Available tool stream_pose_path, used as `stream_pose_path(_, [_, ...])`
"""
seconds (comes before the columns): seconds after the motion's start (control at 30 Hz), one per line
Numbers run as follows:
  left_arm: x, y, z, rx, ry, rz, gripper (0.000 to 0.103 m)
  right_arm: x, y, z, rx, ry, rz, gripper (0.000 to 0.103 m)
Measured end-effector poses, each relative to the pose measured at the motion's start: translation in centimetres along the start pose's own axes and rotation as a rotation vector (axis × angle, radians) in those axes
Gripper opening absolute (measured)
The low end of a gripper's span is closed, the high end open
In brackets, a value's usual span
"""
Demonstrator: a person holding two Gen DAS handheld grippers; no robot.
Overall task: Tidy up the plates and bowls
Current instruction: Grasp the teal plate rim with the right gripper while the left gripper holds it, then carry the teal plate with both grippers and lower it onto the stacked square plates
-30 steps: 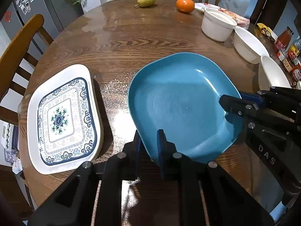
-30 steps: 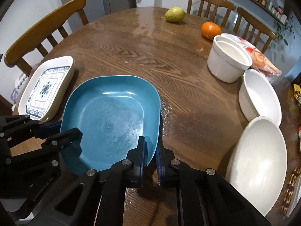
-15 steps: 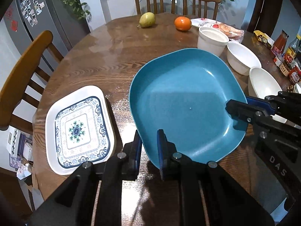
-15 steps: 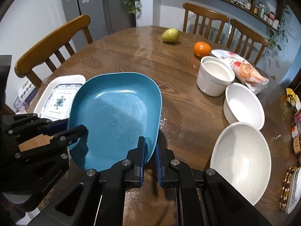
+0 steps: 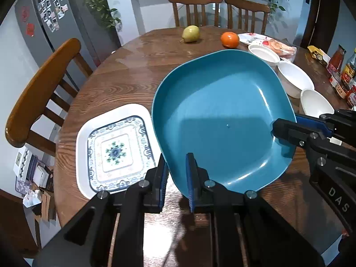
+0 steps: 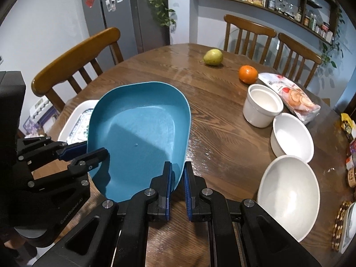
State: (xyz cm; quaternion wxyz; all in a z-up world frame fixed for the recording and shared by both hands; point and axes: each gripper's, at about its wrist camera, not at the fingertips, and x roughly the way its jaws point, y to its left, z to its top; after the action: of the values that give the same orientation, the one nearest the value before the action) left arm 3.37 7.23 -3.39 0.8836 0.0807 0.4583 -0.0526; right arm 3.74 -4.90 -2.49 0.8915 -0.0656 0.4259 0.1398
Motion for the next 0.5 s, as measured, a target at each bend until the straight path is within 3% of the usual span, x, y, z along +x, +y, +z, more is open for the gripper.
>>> stream_pose_path(0.5, [-0.7, 4.5, -0.5, -0.063, -0.018, 0.064, 0.014, 0.7, 3.8, 1.5, -0.038, -0.012, 0.051, 0.012])
